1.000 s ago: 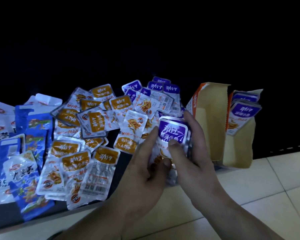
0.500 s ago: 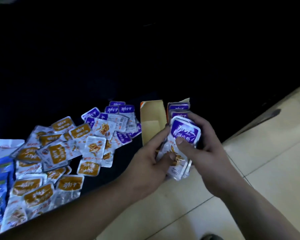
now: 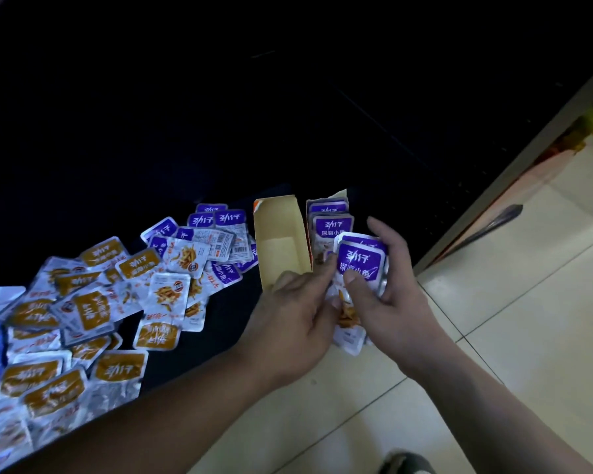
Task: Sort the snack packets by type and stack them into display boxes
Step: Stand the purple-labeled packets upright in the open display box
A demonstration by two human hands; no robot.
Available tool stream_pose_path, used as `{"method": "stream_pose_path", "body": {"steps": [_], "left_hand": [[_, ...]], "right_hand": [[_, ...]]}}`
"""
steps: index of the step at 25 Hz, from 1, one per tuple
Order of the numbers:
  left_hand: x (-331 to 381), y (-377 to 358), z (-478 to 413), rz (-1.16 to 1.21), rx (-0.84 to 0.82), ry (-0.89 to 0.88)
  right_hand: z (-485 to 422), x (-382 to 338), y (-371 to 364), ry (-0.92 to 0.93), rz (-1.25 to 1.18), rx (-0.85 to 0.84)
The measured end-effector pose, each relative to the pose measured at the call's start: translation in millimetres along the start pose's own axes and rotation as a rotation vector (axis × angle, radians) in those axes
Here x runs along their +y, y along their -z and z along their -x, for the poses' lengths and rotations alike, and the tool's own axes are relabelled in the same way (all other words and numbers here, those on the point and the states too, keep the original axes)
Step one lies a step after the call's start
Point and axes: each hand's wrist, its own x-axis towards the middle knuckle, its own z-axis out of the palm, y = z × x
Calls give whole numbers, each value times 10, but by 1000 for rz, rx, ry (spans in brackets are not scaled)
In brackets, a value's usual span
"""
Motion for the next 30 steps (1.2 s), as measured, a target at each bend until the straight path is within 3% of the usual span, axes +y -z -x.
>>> {"method": "stream_pose_path", "body": {"steps": [2, 4, 10, 19, 23, 30], "left_hand": [[-43, -18, 18, -236, -22, -3], [-88, -71, 21, -298, -109, 35], [-412, -54, 108, -145, 62, 51], [-592, 154, 280, 22, 348, 55], [-421, 88, 139, 268, 146, 49], [-409, 155, 130, 376, 189, 11]], "right_hand": [[-12, 46, -17, 19, 111, 63], [-34, 66, -34, 4, 212, 130], [-166, 68, -149, 98, 233, 203], [-341, 258, -732, 193, 288, 81], [-223, 285, -772, 177, 120, 129], [-210, 96, -663, 4, -71, 95]]}}
